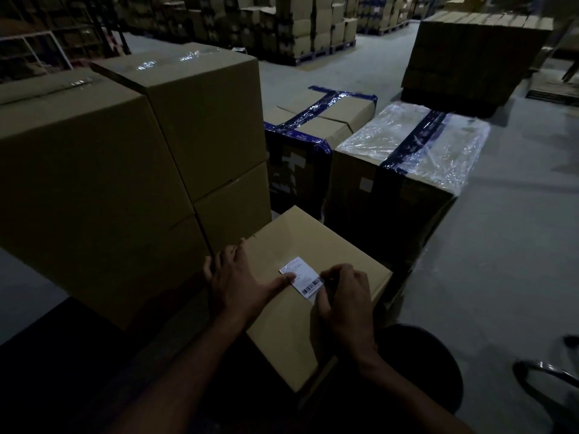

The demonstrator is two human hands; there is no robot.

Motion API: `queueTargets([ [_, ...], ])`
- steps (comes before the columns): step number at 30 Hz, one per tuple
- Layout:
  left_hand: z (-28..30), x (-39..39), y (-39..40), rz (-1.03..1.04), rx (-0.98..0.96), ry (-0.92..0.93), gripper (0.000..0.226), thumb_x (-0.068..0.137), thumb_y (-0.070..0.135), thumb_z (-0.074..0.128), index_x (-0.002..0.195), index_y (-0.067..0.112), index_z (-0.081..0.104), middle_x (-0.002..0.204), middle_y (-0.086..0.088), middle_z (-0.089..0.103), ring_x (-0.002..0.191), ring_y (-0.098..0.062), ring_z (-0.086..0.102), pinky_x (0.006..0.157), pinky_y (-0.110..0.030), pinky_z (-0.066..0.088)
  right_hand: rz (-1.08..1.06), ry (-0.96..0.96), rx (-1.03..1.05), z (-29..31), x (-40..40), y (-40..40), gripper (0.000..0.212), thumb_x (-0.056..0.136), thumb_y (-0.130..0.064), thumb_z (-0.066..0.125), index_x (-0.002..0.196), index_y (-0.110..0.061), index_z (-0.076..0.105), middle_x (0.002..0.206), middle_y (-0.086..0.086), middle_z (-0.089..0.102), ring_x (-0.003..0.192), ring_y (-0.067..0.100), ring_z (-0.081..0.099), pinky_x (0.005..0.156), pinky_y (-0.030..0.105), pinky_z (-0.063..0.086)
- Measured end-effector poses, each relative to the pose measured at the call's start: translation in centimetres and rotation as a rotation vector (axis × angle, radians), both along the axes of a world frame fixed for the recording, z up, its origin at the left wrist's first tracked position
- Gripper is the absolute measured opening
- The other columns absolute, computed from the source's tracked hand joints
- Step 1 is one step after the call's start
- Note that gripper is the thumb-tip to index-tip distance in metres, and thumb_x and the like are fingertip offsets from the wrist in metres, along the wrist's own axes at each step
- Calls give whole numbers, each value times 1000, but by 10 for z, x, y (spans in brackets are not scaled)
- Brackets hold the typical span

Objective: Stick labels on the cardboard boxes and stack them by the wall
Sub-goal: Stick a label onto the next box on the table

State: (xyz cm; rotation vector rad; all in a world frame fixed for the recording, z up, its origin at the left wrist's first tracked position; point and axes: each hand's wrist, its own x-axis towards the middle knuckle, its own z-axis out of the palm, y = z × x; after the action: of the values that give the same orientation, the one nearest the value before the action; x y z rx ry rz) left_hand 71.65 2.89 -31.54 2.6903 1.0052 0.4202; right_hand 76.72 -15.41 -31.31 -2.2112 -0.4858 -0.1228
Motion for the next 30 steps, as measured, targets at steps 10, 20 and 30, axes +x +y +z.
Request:
queueTargets([
  [10,-3,3,0,20,19,-4,132,52,108,21,147,19,40,142,-7,49,135,-26,41,120,-49,14,-111,-96,-192,10,5,15,27,77,-21,64,89,-25,40,82,-6,47,89,21,44,75,30,15],
  [20,-6,5,0,33,26,-28,127,55,107,19,145,20,43,138,-6,52,132,-26,44,119,-49,14,-123,67,-151,14,19,15,18,87,-20,57,95,-27,43,92,-6,53,96,19,48,80,30,18],
  [30,-8,5,1,34,61,-42,116,66,101,20,142,18,47,135,-7,55,129,-27,47,118,-50,18,-133,-118,-164,-6,-10,8,27,73,-14,70,94,-18,53,86,2,58,85,27,50,75,38,32],
])
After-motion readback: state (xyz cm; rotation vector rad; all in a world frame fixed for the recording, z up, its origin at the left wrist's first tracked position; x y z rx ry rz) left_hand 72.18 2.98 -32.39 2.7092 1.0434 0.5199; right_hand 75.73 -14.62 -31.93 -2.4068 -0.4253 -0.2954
